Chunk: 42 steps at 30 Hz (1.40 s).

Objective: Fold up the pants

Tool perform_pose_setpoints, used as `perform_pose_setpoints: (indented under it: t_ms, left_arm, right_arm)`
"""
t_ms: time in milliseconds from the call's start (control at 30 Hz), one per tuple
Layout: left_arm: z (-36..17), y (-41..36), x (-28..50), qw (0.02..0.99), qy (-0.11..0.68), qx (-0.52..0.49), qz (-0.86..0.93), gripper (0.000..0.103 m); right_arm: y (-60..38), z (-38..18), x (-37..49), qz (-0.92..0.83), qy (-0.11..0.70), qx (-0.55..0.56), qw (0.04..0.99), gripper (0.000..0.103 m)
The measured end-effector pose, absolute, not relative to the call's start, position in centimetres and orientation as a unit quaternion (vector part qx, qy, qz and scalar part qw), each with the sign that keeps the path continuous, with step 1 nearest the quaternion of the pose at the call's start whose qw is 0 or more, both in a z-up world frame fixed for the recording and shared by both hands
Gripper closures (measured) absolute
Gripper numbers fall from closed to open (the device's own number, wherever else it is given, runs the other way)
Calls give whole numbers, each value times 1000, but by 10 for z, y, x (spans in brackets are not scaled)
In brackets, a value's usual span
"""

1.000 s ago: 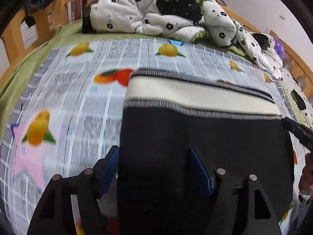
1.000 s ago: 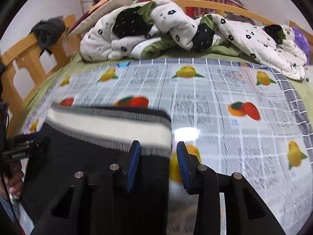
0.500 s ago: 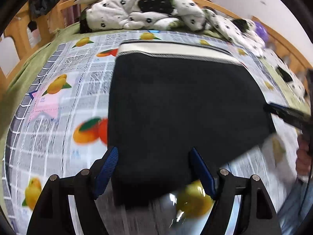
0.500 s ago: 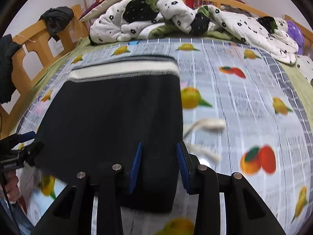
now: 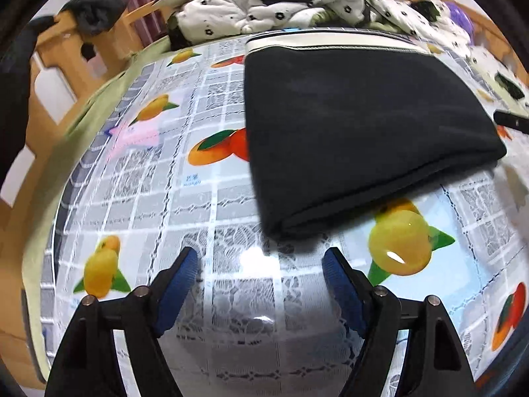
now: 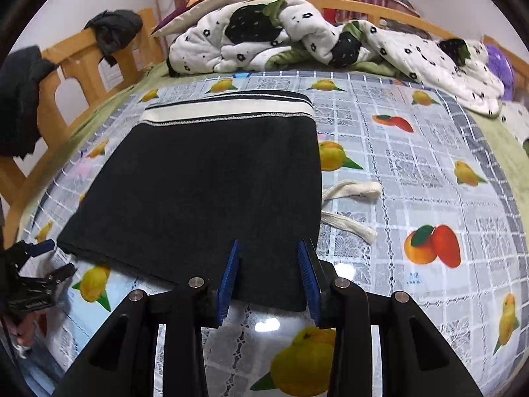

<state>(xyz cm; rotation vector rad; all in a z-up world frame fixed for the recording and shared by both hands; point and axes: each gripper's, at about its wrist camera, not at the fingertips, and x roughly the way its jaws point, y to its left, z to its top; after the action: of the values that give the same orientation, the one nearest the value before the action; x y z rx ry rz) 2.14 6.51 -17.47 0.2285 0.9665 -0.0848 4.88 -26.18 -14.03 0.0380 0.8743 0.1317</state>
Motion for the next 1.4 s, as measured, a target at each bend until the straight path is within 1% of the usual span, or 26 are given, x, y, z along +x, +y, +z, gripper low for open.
perform_pose_setpoints:
  t_ms: [67,100,133,167,200,300,333,433,467,533,567,700,800,867,1000,1033,1100,1133,1167,1233,1333,1400]
  left_arm:
    - [-173,60,25,887,446,118,-29,43]
    - [-172,56,27,891,437,123,-26,59]
    - [-171,55,29,894,430,118,-32,80]
    - [-168,56,31,898,426,99,-46,87]
    - [-165,58,31,900,426,80,-50,89]
    - [-177,60,33,883,461,75,-52,88]
    - [-178,61,30,883,460,70,-54,86]
    - [-171,68,22,879,470,53,-58,86]
    - [-164,76,18,884,463,30,-58,81]
    - [-154,85,12,894,445,3,-55,40]
    - [-146,89,9,902,429,-5,-57,38]
    - [-123,88,13,920,381,-33,-86,38]
    - [-122,67,43,914,387,-45,-112,38]
    - [-129,47,61,909,396,-30,-127,38]
    - [-152,14,74,896,416,11,-158,37]
    - [-158,8,72,895,417,25,-154,33]
    - [-168,-7,63,899,408,83,-140,32]
    - [-168,-11,56,899,404,100,-137,31]
    - [-169,-12,52,899,403,104,-137,31]
    - [-164,-5,49,897,408,84,-146,31]
    - [-153,17,47,900,408,30,-152,31]
    - [-150,28,48,907,400,15,-132,31]
  right_arm:
    - [-262,-141,50,63,424,20,903,66]
    - [-261,-141,50,64,425,18,903,66]
    - [-260,-143,51,64,426,14,902,66]
    - [-258,-144,52,65,427,7,902,66]
    - [-257,-145,52,67,427,0,902,66]
    - [-262,-141,48,63,415,-2,908,66]
    - [-265,-140,47,65,412,6,909,66]
    - [-270,-137,47,66,407,17,911,66]
    - [-270,-136,47,67,405,19,912,66]
    - [-267,-134,45,78,398,24,914,66]
    - [-264,-133,44,84,394,24,915,65]
    - [-246,-135,45,110,382,8,917,64]
    - [-230,-137,47,150,377,27,914,64]
    - [-220,-139,48,162,373,21,913,64]
    - [-217,-138,41,140,344,-38,928,64]
    - [-221,-138,40,133,342,-38,929,64]
    - [-234,-144,42,123,352,-20,928,61]
    - [-239,-153,46,110,371,-20,922,61]
    - [-243,-161,50,99,390,-25,915,64]
    - [-245,-179,53,92,421,-39,901,66]
    - [-249,-171,45,101,402,-45,909,66]
    - [-260,-162,43,101,384,-14,918,66]
